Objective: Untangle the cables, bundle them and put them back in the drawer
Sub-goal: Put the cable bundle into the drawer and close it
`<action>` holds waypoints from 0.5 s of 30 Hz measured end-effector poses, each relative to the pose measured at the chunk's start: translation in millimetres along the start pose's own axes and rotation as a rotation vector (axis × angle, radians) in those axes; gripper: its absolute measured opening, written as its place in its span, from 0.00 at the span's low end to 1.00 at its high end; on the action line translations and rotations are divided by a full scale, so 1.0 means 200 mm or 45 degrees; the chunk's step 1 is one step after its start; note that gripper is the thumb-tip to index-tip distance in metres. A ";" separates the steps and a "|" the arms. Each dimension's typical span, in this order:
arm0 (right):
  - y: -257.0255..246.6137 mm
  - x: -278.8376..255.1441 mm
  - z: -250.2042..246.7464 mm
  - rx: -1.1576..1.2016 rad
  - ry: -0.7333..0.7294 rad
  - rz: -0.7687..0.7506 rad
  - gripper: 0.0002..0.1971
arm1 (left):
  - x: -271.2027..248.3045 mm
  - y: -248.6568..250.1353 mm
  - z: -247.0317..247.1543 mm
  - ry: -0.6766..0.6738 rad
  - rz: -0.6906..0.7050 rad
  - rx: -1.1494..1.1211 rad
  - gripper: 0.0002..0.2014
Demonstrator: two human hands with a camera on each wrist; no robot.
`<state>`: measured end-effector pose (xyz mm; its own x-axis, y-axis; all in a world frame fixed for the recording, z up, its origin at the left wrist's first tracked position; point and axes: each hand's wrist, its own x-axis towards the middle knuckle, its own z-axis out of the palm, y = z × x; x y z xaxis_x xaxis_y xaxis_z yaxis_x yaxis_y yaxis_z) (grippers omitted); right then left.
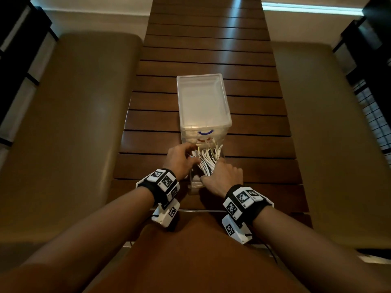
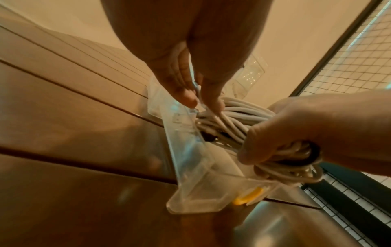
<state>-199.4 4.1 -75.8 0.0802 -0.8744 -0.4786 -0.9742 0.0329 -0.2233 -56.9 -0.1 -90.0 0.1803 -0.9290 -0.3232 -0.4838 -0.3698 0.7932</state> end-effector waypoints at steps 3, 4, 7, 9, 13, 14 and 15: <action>-0.01 0.01 0.01 -0.041 0.014 0.010 0.35 | 0.01 -0.01 0.04 0.084 -0.025 -0.007 0.24; -0.01 0.01 0.01 -0.051 0.012 0.017 0.35 | 0.02 -0.02 0.05 0.122 -0.023 0.040 0.23; -0.02 0.03 0.01 -0.067 -0.038 0.053 0.37 | 0.03 -0.06 0.06 0.180 -0.050 0.176 0.22; -0.05 0.05 0.00 -0.093 -0.119 0.062 0.37 | 0.04 -0.06 0.05 0.166 -0.082 0.199 0.20; -0.09 0.09 -0.03 -0.146 -0.217 0.072 0.29 | 0.03 -0.05 0.05 0.166 -0.116 0.082 0.20; -0.10 0.10 -0.03 -0.149 -0.203 0.063 0.27 | 0.03 -0.05 0.04 0.177 -0.125 0.035 0.19; -0.10 0.10 -0.02 -0.146 -0.186 0.043 0.24 | 0.03 -0.06 0.04 0.182 -0.129 0.029 0.17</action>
<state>-179.2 -15.8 -76.8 0.0691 -0.7938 -0.6043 -0.9938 -0.0020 -0.1110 -57.5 -1.9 -105.6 0.3482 -0.8800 -0.3231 -0.4757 -0.4629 0.7480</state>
